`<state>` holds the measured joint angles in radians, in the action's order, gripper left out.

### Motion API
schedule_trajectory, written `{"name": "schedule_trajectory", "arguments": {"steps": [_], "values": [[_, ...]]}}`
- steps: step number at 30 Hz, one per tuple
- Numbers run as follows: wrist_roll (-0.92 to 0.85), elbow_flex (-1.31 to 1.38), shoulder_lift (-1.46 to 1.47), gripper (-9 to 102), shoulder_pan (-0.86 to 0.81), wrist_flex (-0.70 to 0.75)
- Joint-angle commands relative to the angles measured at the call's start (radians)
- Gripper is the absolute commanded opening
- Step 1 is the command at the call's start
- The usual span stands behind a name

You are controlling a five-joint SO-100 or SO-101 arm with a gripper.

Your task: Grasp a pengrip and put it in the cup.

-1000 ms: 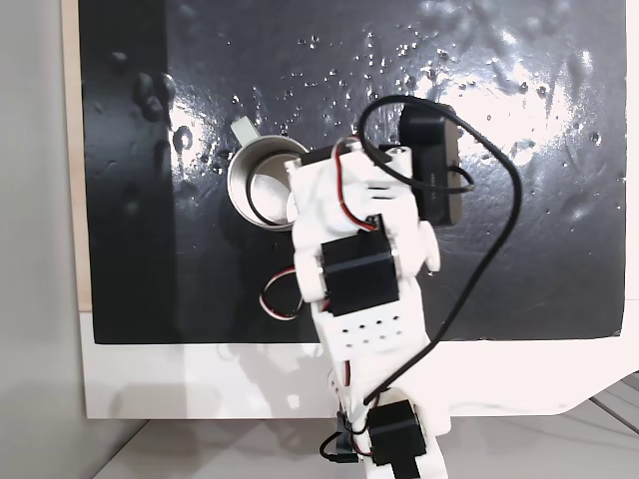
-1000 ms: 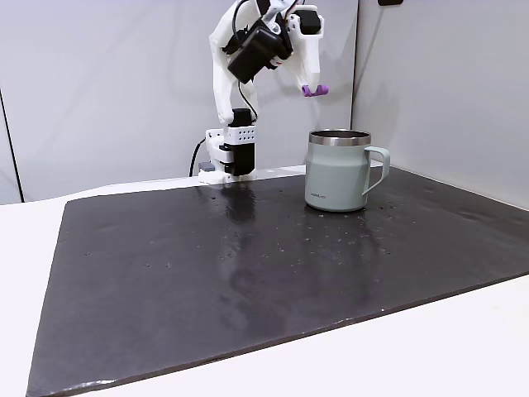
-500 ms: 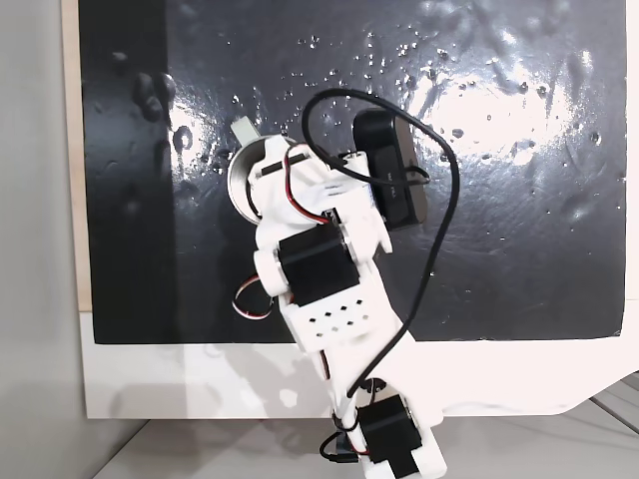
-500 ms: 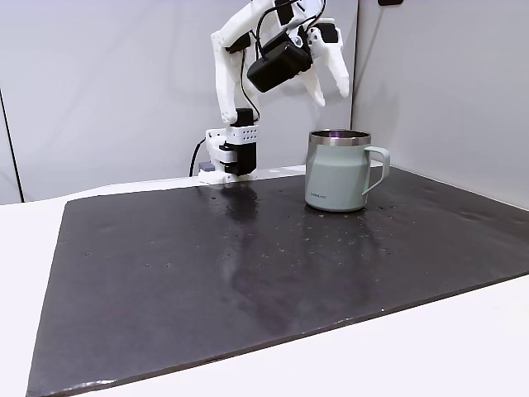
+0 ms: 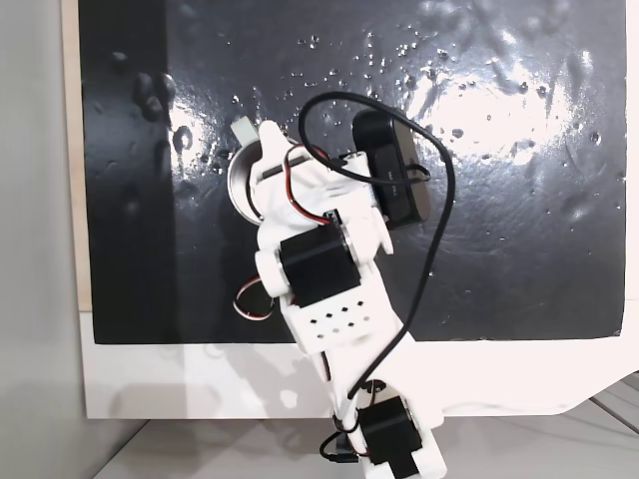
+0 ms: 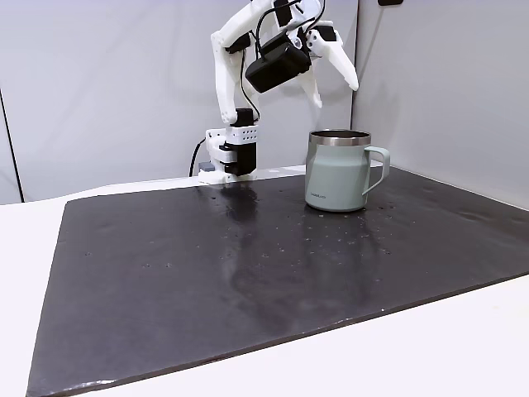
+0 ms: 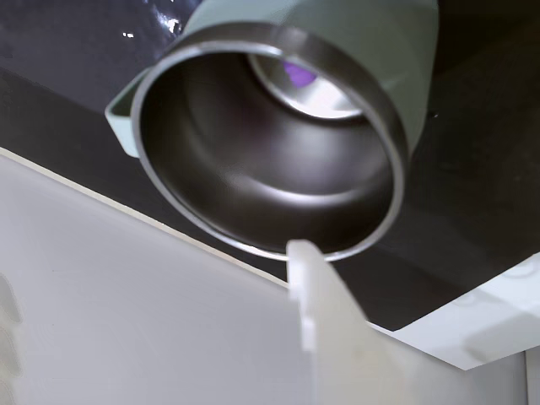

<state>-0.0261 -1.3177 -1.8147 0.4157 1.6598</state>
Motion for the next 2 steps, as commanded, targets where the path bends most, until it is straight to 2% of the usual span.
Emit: {"name": "schedule_trajectory", "arguments": {"steps": [1,2], "values": [[-0.003,0.008,-0.046,32,-0.008,0.008],[-0.003,0.006,-0.046,32,-0.008,0.008]]}}
